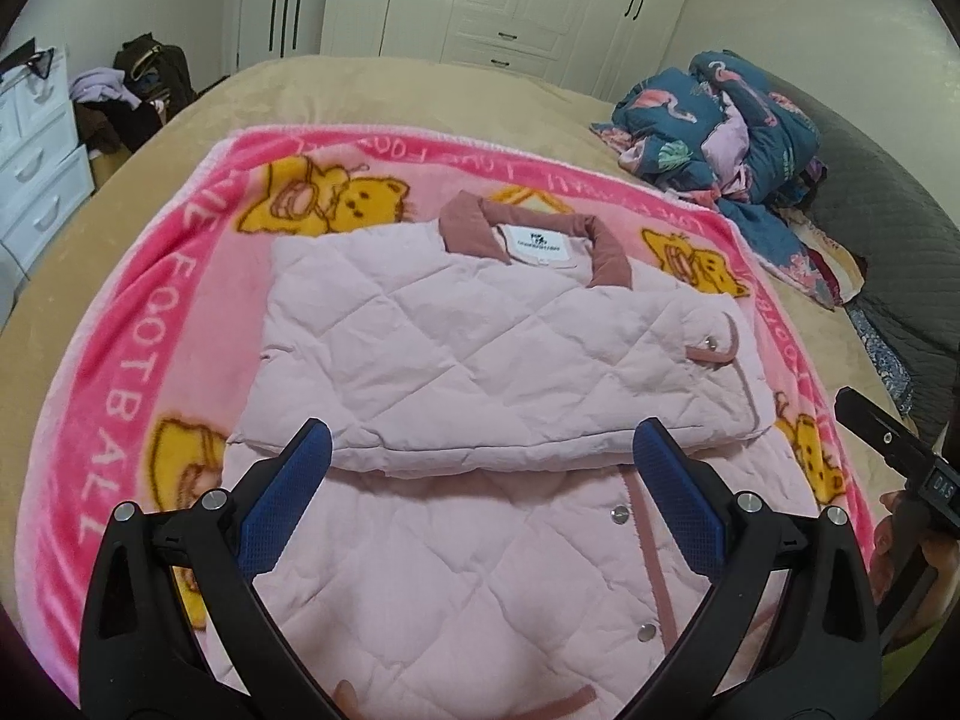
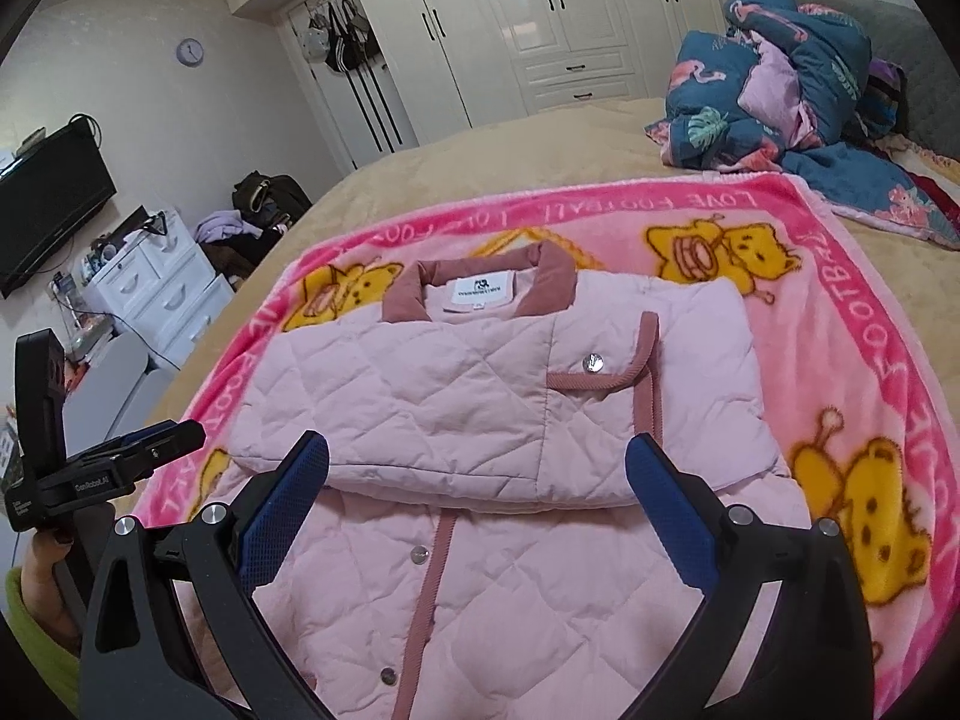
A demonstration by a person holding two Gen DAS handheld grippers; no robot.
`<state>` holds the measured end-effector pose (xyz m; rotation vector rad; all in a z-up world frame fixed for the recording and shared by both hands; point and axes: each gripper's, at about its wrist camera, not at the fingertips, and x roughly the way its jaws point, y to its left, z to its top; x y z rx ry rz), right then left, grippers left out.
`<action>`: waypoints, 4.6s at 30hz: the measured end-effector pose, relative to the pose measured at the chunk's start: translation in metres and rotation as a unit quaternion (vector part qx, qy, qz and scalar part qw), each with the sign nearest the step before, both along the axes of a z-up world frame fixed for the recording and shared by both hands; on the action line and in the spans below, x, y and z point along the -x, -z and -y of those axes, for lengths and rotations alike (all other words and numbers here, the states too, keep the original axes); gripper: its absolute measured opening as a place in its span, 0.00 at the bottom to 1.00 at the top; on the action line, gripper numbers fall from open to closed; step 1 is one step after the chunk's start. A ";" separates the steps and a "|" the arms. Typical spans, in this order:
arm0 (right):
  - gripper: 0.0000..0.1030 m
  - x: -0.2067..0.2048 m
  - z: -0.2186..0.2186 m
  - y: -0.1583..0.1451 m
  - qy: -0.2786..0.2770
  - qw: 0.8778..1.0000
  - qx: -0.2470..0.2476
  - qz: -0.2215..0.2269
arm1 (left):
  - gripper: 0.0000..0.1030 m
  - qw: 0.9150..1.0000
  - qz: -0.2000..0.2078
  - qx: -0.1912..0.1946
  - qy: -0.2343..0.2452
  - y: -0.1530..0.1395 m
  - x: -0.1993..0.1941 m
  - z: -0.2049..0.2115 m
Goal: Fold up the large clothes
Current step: 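Move both tools back over the jacket toward its hem, then grasp the ribbed jacket hem with the right tool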
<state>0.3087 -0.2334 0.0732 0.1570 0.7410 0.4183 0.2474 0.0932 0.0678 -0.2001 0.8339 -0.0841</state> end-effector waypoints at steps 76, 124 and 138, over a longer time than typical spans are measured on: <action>0.96 0.184 0.119 0.087 0.043 0.994 0.077 -0.062 | 0.92 0.998 -0.020 -0.061 -0.015 0.080 0.184 -0.005; 0.84 0.232 0.155 0.142 -0.009 0.982 0.082 -0.172 | 0.92 0.992 -0.078 -0.062 -0.073 0.119 0.261 -0.079; 0.20 0.240 0.174 0.101 -0.033 0.993 -0.018 -0.112 | 0.92 0.993 -0.096 -0.053 -0.049 0.129 0.265 -0.068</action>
